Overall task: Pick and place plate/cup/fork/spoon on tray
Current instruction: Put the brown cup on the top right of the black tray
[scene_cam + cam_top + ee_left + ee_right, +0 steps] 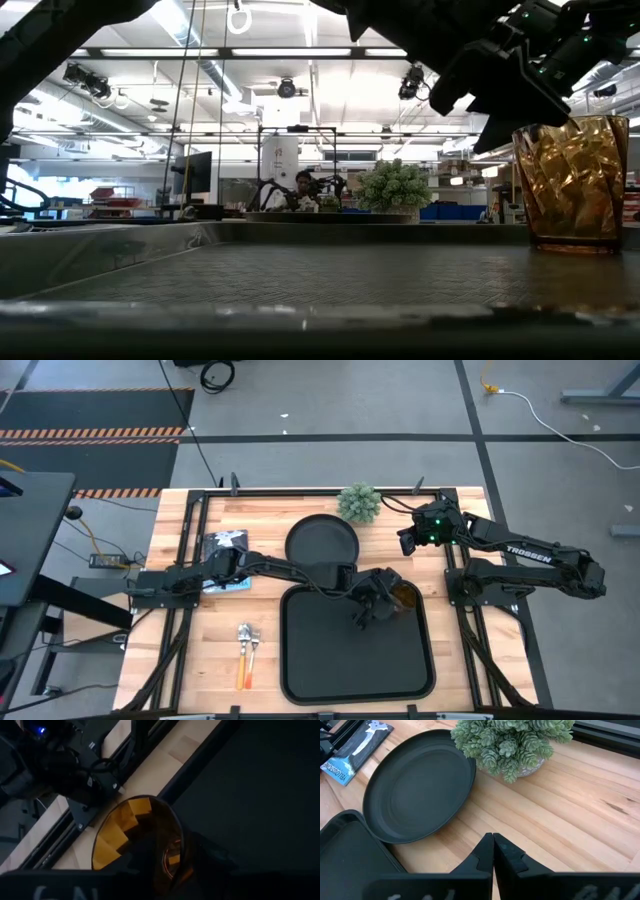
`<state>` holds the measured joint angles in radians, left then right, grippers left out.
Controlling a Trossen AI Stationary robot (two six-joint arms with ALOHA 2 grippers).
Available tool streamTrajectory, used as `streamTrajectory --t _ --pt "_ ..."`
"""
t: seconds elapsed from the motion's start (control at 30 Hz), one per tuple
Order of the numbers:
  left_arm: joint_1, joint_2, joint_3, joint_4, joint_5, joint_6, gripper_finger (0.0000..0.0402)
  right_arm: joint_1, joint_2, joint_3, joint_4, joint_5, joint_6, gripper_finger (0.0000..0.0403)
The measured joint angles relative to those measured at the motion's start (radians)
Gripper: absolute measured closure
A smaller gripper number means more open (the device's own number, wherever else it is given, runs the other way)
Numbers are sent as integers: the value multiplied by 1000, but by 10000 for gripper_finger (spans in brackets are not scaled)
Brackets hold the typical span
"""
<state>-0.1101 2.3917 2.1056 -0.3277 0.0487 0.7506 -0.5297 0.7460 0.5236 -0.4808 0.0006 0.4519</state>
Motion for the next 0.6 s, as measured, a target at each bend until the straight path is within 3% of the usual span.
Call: streamTrajectory --t 0.33,0.6 --pt "8 0 0 17 42 -2 278 0 0 0 0 1 0 392" --pt "-16 -27 0 -46 -69 46 280 0 0 0 0 3 -2 392"
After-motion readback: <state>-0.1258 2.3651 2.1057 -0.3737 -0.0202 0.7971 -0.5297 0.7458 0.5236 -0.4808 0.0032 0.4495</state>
